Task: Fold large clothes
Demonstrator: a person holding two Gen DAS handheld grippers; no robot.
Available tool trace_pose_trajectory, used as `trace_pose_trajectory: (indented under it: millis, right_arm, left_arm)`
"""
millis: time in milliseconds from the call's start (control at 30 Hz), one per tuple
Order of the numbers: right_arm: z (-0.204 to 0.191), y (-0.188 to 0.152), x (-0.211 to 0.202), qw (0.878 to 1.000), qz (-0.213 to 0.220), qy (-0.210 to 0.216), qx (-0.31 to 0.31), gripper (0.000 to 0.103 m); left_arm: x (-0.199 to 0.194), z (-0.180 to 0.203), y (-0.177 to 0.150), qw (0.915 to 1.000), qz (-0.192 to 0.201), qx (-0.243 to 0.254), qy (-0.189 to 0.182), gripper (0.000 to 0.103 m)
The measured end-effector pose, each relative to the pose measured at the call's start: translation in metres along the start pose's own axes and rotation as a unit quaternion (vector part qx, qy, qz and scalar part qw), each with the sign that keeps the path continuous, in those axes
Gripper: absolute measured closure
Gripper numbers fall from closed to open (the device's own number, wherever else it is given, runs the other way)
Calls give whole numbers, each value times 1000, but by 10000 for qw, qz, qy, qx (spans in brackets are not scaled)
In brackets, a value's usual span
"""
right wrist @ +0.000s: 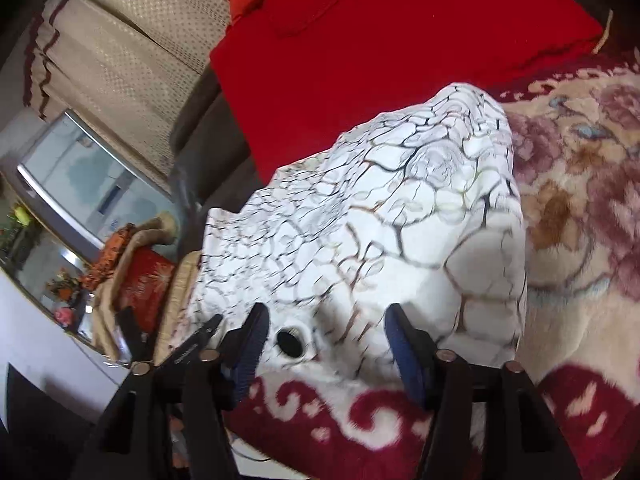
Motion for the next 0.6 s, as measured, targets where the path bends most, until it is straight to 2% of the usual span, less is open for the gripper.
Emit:
trace_pose_trajectory:
  millis: [167,300,433,600]
  right_arm:
    - [1,-20,-14,9982,-138,467,362,28]
    - [4,-36,-13,9937,-339,765,748,28]
    - [8,-46,4,9870,-571,928,1184,28]
    - [22,-45,26,9766,-608,970,1821,28]
  left_arm:
    - [-29,4,-21,9975,-59,-350,-609,24]
    - [-34,-1,-35,9882,-302,-864,-1231,23]
    - [-19,-16,-37,9730,-608,-1568,-1580,23]
    - [7,-35,-31,9469,-783,-2492,-1876,23]
Point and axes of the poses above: each gripper's, at about its wrist camera, not at the fingertips, and x roughly the way its jaws point, z to its right, y to its top, the point moved 6 cm from there along x, roughly the way its jaws point, and after that the axes turned 5 degrees about -y, right-handed, at the moved point
